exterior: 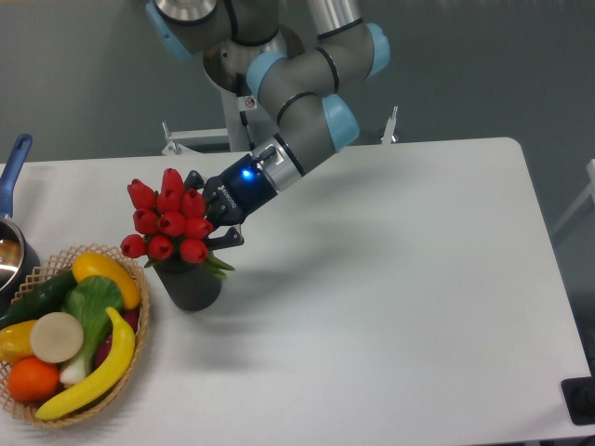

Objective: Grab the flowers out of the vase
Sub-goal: 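Close the gripper around the tulip stems just above the vase rim, then lift the gripped tulips straight up out of the grey vase, then carry the tulip bouquet up and away from the vase over the table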

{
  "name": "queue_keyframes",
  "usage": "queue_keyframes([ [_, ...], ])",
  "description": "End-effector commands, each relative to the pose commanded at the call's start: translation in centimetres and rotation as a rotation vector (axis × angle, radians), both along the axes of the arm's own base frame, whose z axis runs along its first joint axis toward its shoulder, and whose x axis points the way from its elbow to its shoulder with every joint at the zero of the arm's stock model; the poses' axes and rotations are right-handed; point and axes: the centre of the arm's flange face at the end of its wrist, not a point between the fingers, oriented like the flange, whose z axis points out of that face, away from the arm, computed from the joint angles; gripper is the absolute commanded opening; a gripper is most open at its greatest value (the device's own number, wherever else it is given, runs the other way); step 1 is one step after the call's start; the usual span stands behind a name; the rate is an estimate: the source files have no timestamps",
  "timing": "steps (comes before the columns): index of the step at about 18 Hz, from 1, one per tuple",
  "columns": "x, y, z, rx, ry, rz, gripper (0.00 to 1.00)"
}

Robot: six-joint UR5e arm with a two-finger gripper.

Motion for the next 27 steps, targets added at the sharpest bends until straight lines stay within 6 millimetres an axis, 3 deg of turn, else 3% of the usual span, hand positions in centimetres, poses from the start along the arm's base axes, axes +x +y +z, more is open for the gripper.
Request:
queue_keyframes([
  [3,-0.1,-0.3,0.9,-0.027,-0.046,0.029,0.02],
  [7,-0.3,-0.9,4.2,-0.043,-0.092,0.076,0.02],
  [14,-1.4,-1.1,8.4,-0.038,-0.159,0.124,0.02],
  [18,-3.4,-1.1,11.9,-0.027,-0.217,0.167,0.02],
  [24,-5.0,-1.5,14.8,0.014,-0.221,0.183,0.02],
  [27,-6.6,-2.1,17.1,0.063,-0.224,0.193,0.03],
])
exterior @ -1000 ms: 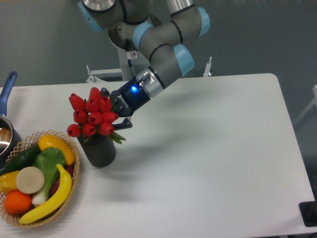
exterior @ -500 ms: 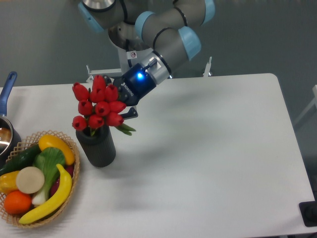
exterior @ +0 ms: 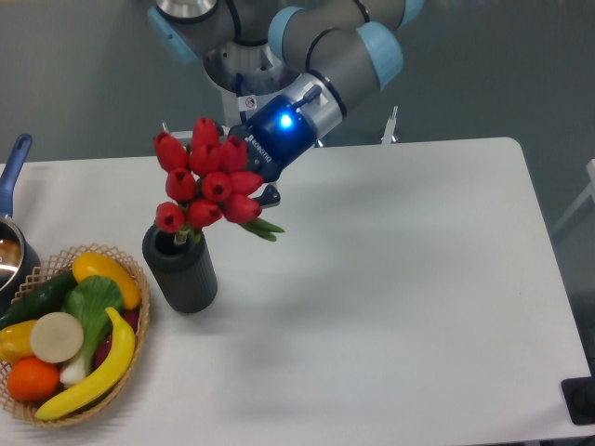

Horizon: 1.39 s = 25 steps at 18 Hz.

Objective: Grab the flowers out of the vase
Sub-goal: 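Carry the tulip bouquet up and away from the vase over the table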

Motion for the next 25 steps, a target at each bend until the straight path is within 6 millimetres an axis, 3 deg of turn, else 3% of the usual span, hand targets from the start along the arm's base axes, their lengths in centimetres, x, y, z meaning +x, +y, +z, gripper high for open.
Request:
queue_keyframes([
  [5,-2.3,-0.4,4.5,0.024,-0.035,0.027,0.03],
  [10,-6.0,-3.4,4.9,0.058,0.06,0.105,0.03],
  [14,-8.0,-4.8,4.5,0.039,0.215,0.156,0.01],
  [18,-11.4,-4.3,0.8,-0.209,0.429,0.227,0.0],
  [22,-13.4,-4.9,-1.2,-0.322,0.459,0.264,0.0],
  [23,-13.8,-5.2,-0.9,-0.346,0.464,0.281,0.07],
  [25,-15.2,-5.7,-1.1,-0.466,0.489,0.332,0.06],
])
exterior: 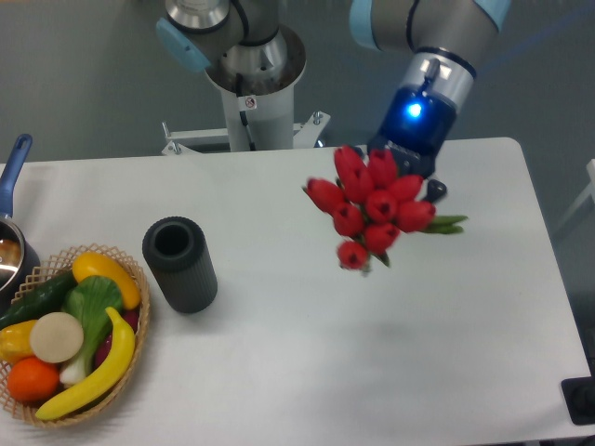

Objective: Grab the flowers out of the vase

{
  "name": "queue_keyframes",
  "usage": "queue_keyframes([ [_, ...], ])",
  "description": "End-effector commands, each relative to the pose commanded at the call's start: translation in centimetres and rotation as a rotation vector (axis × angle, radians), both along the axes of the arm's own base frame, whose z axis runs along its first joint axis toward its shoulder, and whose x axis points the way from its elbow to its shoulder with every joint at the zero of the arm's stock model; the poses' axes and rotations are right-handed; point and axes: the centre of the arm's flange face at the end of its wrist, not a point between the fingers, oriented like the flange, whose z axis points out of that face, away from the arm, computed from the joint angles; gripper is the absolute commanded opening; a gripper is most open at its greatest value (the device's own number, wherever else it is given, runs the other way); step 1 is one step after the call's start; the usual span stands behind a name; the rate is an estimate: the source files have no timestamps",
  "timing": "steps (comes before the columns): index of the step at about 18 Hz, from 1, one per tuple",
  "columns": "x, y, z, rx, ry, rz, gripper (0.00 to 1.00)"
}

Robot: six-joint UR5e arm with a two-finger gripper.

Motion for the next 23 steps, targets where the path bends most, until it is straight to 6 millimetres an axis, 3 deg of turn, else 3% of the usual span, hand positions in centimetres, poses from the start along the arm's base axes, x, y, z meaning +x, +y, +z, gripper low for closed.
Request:
queue_keyframes([
  [4,-1.2,0.8,-3.9,-0.159,0.004,0.043,0.0],
  [11,-1.3,1.5,-6.4,-0.409,0.095,0.083,0.0],
  [19,-0.5,7.5,-7.3,-0.672,0.161,0.063,0.0],
  [23,-0.4,8.6,-9.0,-0.761,0.176,0.063,0.0],
])
